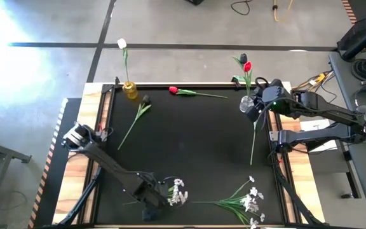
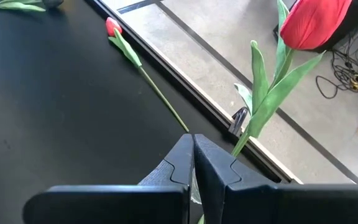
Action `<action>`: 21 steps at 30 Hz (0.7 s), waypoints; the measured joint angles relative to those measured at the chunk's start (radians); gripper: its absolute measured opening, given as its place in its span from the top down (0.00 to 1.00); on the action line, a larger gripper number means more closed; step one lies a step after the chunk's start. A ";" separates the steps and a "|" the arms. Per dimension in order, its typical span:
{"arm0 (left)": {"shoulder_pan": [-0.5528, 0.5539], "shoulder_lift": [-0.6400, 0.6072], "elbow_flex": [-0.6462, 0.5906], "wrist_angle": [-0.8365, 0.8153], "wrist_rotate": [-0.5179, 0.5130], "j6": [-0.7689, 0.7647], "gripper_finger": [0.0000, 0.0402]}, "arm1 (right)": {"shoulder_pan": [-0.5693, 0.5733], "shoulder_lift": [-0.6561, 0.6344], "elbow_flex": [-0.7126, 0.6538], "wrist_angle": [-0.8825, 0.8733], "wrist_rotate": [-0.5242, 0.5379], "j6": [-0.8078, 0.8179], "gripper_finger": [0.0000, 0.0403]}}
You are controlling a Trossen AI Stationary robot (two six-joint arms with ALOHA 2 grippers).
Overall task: Sort flowers into vase by color
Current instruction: Put the left white flower into the yellow vase
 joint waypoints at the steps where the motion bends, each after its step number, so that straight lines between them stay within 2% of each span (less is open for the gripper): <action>1: 0.000 0.016 0.006 0.000 0.000 0.000 0.67 | 0.000 0.000 0.000 0.000 0.000 0.000 0.98; 6: 0.001 0.074 0.011 0.010 0.000 -0.001 0.58 | 0.000 0.000 0.000 0.000 0.000 -0.011 0.98; 11: 0.002 0.104 0.019 0.018 -0.001 -0.025 0.58 | 0.000 0.000 0.000 0.000 0.000 -0.027 0.98; 16: 0.002 0.126 0.026 0.018 -0.002 -0.050 0.67 | 0.000 -0.001 0.000 -0.002 0.000 -0.030 0.98; 21: 0.002 0.129 0.026 0.019 -0.003 -0.071 0.85 | 0.000 -0.001 0.000 -0.002 0.001 -0.038 0.98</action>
